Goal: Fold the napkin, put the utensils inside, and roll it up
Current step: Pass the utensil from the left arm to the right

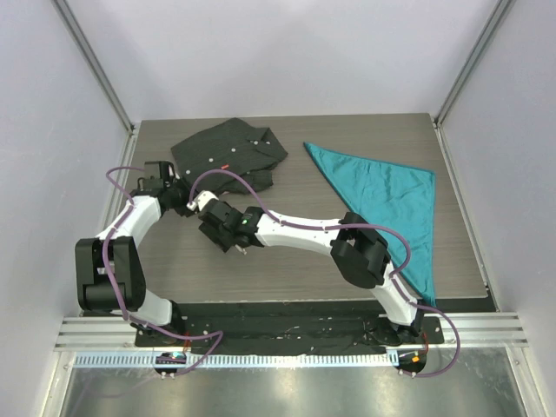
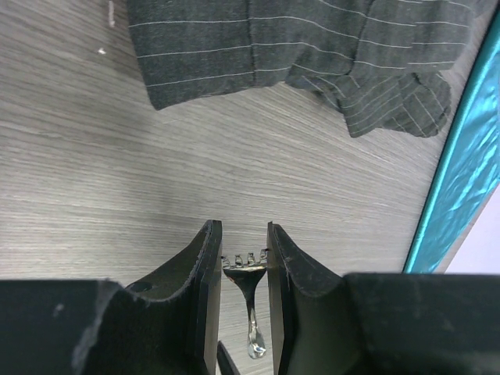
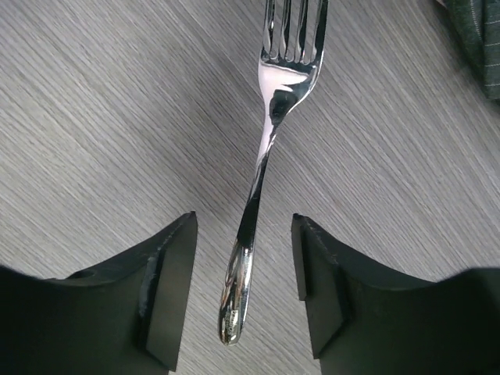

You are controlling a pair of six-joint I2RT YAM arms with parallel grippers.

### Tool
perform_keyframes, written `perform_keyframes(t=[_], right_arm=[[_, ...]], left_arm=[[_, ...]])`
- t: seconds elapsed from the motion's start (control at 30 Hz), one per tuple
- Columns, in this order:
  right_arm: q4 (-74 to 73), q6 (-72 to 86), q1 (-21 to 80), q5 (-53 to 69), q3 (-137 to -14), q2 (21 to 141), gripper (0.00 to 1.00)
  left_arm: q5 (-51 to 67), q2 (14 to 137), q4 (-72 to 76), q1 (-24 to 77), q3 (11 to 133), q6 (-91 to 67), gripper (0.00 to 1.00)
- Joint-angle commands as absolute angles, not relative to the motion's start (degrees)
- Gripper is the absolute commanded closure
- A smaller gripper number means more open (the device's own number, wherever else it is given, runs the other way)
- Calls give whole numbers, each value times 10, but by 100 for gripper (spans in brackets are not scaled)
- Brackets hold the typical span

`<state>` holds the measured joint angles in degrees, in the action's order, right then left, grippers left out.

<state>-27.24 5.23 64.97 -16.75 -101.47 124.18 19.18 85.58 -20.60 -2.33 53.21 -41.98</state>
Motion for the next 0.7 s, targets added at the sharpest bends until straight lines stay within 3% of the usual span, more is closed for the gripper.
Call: perform_keyframes(t=[0.0, 0.1, 0.2, 0.23, 0.3, 0.43, 0.53, 0.6, 0.67], right_arm=[[-253, 53, 652, -224, -1026, 1246, 45], [-250, 60, 652, -221, -1023, 1253, 57], [-252, 71, 653, -234, -1025, 1262, 78], [-254, 75, 653, -239, -1027, 1263, 90], [-258, 80, 652, -251, -1026, 1265, 99], [-261, 84, 642, -237, -1018, 1253, 99], [-261, 93, 623, -200, -1009, 1232, 99], [-260, 98, 600, -185, -1000, 1207, 99], [-259, 98, 582, -144, -980, 1186, 99]], left_arm=[[207, 834, -183, -17, 531, -429, 100], [209, 831, -181, -16, 531, -428, 100], [215, 830, -178, -15, 530, -427, 100], [216, 829, -177, -15, 530, -427, 100], [219, 822, -173, -15, 529, -425, 92], [214, 809, -168, -15, 537, -423, 79], [211, 806, -170, -25, 548, -420, 47], [217, 807, -172, -45, 550, -421, 40], [220, 806, -174, -60, 552, -421, 26]])
